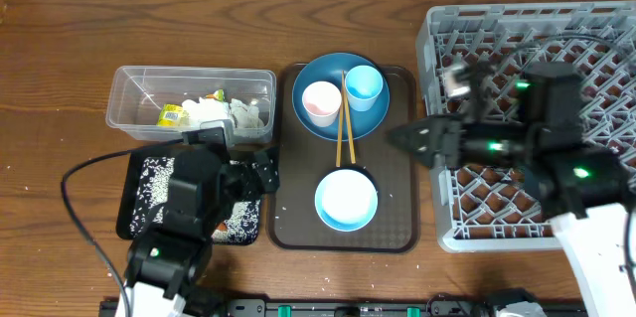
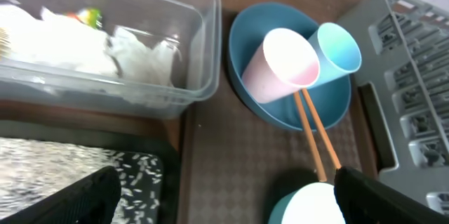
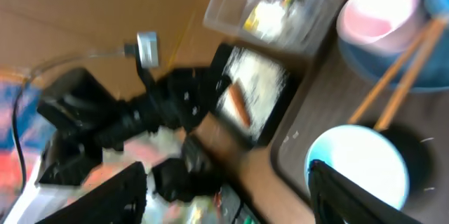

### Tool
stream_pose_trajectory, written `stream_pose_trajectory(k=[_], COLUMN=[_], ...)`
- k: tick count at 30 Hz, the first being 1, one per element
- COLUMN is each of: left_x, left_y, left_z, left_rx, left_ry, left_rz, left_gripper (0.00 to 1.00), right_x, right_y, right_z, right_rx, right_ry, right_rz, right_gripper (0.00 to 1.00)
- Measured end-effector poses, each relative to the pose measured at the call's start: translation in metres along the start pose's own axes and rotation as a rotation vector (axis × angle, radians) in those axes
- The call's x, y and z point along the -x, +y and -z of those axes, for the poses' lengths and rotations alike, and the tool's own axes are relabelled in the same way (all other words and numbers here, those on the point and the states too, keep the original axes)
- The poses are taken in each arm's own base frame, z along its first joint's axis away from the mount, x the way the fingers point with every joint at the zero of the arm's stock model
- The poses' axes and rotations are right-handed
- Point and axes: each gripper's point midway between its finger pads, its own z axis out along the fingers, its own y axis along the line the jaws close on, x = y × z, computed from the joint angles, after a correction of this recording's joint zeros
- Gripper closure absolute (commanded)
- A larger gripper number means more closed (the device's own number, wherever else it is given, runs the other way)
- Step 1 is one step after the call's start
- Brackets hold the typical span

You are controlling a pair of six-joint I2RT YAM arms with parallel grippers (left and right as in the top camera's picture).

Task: Sort waste into correct bins and load items into the dishwasher rack
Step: 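Move the right gripper left to the light-blue bowl on the brown tray, then grip the light-blue bowl rim with the right gripper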

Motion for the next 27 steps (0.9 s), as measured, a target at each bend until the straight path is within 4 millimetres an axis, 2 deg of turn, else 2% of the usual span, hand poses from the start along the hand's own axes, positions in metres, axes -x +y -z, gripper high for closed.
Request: stream_pose_trajectory(k=[3, 6, 9, 12, 18, 27], left_x=[0.006, 0.01, 0.012, 0.013, 0.012, 0.013], left_y=[0.006, 0.012, 0.016, 0.02, 0.022, 0.023], left_z=[0.008, 0.014, 0.016, 0.015, 0.014, 0.014], left_rx=[0.036, 0.07, 0.09, 0.111, 0.126, 0.131], left_ry=[-0.042, -0.075, -0.089, -0.092, -0.088, -0.091], left_rz=[-0.016, -0.022, -0.023, -0.025, -0.03, -0.036], left_gripper=[0.02, 0.02, 0.02, 0.02, 0.02, 0.02], right_x=[-0.018, -0.036, -0.048, -0.06, -0.08, -0.103], right_y=[0.003, -0.003, -0.011, -0.019, -0.036, -0.06], right_z=[-0.024, -0.043, -0.058, -0.074, -0.1, -0.153], right_rx=[-0.027, -0.124, -0.229, -0.348, -0.545, -0.681], right_ry=[0.084, 0.14, 0.164, 0.178, 0.187, 0.221], right_rz=[0.021, 0.039, 0.067, 0.101, 0.16, 0.229], right_gripper=[0.39, 0.41, 0.52, 0.55, 0.55, 0.55])
